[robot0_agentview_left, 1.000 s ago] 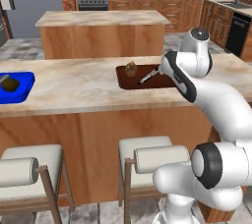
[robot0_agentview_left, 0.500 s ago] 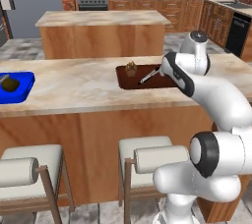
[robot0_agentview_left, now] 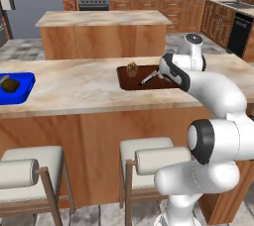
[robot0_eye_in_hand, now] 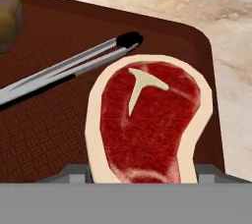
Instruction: Gather the mushroom and avocado from the fridge and place them on a tray on the dining counter. Then gather the steak and chicken drumstick from the fridge and place them on the other tray.
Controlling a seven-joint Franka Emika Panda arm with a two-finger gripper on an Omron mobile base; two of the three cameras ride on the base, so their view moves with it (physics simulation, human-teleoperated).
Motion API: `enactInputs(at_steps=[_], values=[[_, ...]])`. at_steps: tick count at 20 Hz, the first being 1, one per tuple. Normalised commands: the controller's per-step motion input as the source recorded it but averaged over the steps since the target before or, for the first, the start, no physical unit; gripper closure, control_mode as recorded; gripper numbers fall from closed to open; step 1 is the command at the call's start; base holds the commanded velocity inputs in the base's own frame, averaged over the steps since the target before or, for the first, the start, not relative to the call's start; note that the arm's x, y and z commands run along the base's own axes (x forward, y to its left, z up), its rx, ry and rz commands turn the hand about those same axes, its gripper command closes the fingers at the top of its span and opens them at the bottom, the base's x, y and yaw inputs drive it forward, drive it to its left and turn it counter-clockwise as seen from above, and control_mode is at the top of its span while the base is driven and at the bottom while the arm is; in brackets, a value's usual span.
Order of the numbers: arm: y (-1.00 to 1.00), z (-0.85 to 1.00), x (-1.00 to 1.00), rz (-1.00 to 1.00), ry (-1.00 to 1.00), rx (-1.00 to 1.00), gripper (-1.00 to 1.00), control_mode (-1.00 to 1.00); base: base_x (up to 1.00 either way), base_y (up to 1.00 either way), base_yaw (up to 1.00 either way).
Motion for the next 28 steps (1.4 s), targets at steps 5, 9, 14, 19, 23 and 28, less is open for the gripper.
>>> enactInputs(at_steps=[5, 9, 14, 19, 23, 28], values=[[-0.02, -0.16, 0.26, 0.0, 0.05, 0.0, 1.0, -1.0, 0.0, 0.0, 0.0], [0.0, -0.17, 0.27, 0.0, 0.06, 0.0, 1.0, -1.0, 0.0, 0.0, 0.0], [-0.03, -0.19, 0.12, 0.0, 0.09, 0.0, -1.0, -1.0, 0.0, 0.0, 0.0], [-0.01, -0.04, 0.0, 0.0, 0.01, 0.0, -1.0, -1.0, 0.0, 0.0, 0.0], [0.03, 0.0, -0.05, 0.0, 0.0, 0.0, -1.0, -1.0, 0.0, 0.0, 0.0], [0.0, 0.27, -0.15, 0.0, -0.06, 0.0, -1.0, -1.0, 0.0, 0.0, 0.0]])
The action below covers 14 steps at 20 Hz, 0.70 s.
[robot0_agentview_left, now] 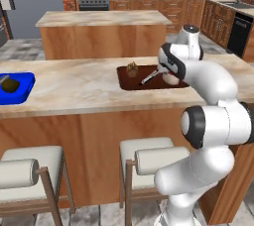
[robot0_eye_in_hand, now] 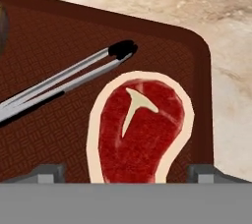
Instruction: Gather the mushroom and avocado from the fridge and place them on a tray on the dining counter. Then gather the steak and chicken drumstick from the fridge and place them on the other tray.
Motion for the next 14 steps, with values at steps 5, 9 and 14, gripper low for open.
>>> enactInputs(at_steps=[5, 9, 14], values=[[0.01, 0.45, -0.33, 0.0, -0.11, 0.0, -1.0, -1.0, 0.0, 0.0, 0.0], [0.0, 0.36, -0.69, -0.01, -0.13, 0.0, -1.0, -1.0, 0.0, 0.0, 0.0], [0.0, 0.39, -0.99, -0.01, -0.17, 0.0, -1.0, -1.0, 0.0, 0.0, 0.0]])
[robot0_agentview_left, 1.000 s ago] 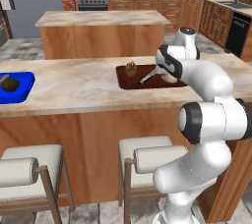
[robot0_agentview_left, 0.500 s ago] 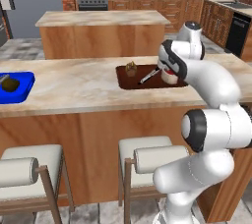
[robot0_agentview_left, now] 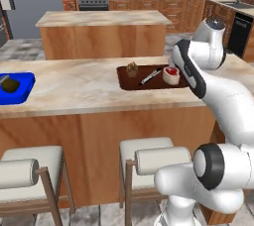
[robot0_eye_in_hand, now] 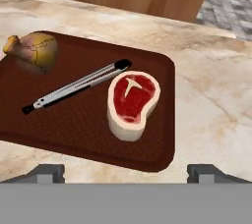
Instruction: Gather the mushroom and avocado from the fridge and place them on a tray on the dining counter. Then gather the steak and chicken drumstick from the fridge and place them on the other tray.
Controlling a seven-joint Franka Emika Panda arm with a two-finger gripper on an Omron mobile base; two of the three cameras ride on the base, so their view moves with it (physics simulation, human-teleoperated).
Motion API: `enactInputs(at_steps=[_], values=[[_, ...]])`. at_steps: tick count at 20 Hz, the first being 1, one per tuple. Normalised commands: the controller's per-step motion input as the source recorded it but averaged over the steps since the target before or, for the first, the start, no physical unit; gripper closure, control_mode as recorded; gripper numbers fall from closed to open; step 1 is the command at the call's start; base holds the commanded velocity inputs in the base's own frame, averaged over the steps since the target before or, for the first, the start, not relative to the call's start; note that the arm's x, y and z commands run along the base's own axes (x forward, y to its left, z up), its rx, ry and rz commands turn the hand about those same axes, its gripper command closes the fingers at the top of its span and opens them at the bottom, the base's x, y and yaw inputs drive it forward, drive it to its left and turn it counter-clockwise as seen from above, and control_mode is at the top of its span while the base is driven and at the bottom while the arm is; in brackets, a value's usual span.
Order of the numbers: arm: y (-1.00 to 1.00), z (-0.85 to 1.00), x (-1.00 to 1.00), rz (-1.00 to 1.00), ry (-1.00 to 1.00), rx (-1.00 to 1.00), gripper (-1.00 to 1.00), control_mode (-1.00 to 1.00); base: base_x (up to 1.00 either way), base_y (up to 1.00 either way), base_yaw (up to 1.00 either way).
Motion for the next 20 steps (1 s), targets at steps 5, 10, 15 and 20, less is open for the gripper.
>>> enactInputs(at_steps=[5, 10, 15, 20], values=[[0.0, 0.37, -1.0, 0.0, -0.19, 0.0, -1.0, -1.0, 0.0, 0.0, 0.0], [0.0, 0.19, -1.0, 0.0, -0.22, 0.0, -1.0, -1.0, 0.0, 0.0, 0.0], [0.0, 0.07, -0.8, 0.0, -0.25, 0.0, -1.0, -1.0, 0.0, 0.0, 0.0], [0.04, 0.0, -0.11, 0.02, -0.05, 0.0, -1.0, -1.0, 0.0, 0.0, 0.0]])
